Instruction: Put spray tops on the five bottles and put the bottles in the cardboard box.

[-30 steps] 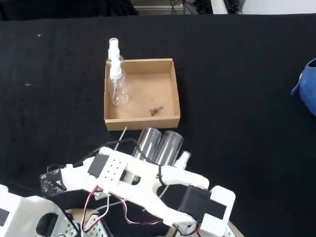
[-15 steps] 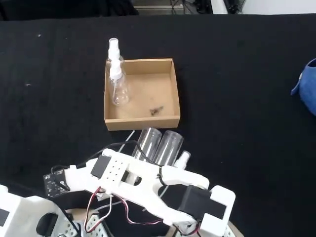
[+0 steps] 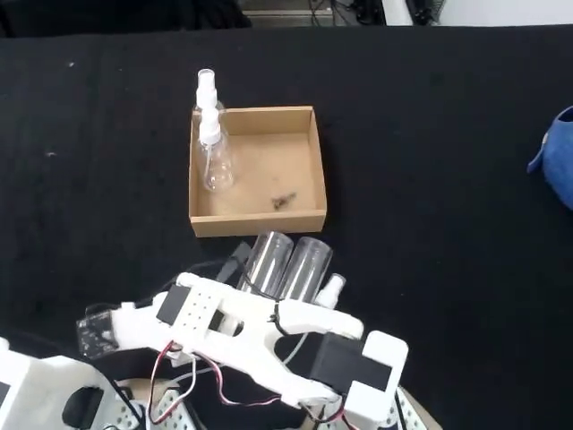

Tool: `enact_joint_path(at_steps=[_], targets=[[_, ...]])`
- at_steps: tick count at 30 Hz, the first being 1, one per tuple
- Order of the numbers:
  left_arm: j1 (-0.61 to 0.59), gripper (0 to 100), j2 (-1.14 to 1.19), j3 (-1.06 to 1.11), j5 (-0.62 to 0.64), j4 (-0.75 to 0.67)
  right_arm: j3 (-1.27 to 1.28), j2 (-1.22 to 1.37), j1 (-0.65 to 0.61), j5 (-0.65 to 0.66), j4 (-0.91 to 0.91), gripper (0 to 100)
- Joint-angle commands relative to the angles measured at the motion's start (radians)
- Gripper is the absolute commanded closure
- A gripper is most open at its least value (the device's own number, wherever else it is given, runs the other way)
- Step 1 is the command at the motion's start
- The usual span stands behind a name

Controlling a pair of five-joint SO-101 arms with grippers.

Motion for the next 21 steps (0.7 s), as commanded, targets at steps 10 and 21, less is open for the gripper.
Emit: enact_joint_path(at_steps=[10, 21], targets=[[0.001, 97, -0.005, -0.050, 0.002, 0.011, -0.122, 0.004, 0.084, -0.175, -0.020, 95.5], [0.001, 97, -0.005, -0.050, 0.005, 0.011, -0.245, 0.013, 0.184, -0.681, -0.015, 94.9]])
